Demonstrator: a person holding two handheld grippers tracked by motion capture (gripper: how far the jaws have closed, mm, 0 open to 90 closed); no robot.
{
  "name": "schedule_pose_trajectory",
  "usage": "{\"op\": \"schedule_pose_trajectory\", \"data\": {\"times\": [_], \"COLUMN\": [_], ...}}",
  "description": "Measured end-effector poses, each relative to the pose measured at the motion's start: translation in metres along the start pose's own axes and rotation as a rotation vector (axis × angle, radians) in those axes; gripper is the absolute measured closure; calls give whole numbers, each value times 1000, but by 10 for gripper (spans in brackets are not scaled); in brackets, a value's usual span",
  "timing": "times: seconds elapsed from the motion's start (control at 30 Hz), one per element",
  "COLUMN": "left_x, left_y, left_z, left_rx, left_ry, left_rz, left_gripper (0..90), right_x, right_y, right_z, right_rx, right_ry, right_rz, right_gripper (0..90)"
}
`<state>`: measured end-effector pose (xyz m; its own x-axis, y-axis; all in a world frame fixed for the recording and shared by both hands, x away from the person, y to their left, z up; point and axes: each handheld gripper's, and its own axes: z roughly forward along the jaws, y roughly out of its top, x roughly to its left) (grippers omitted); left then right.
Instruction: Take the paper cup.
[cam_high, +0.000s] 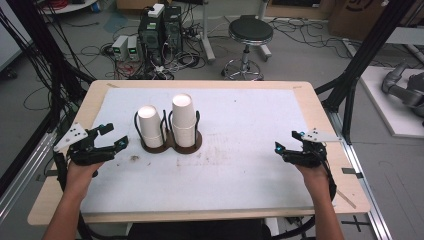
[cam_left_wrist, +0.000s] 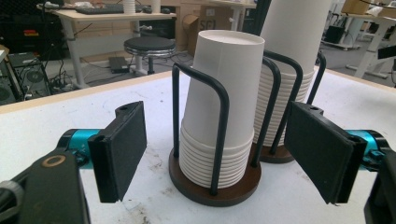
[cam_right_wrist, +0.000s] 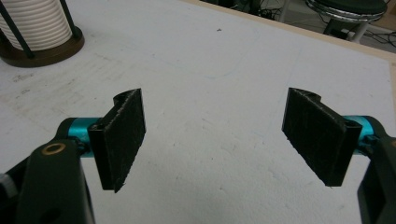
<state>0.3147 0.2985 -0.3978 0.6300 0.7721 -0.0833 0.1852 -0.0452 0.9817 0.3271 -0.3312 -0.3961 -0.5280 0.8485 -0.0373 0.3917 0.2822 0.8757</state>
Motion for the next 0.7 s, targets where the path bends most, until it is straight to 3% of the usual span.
{"op": "schedule_pose_trajectory", "data": {"times": [0.47, 0.7], "left_x": [0, -1], "left_y": [-2, -2], "left_z": [3, 0], "left_rx": [7, 7], "left_ry": [5, 2], "left_rz": [-4, -1], "left_gripper": [212, 212], "right_x": [0, 9], "right_y": [-1, 8], "right_z": [0, 3], "right_rx": [-19, -41], "right_ry": [10, 26], "right_rz": [13, 11], "right_gripper": [220, 211]}}
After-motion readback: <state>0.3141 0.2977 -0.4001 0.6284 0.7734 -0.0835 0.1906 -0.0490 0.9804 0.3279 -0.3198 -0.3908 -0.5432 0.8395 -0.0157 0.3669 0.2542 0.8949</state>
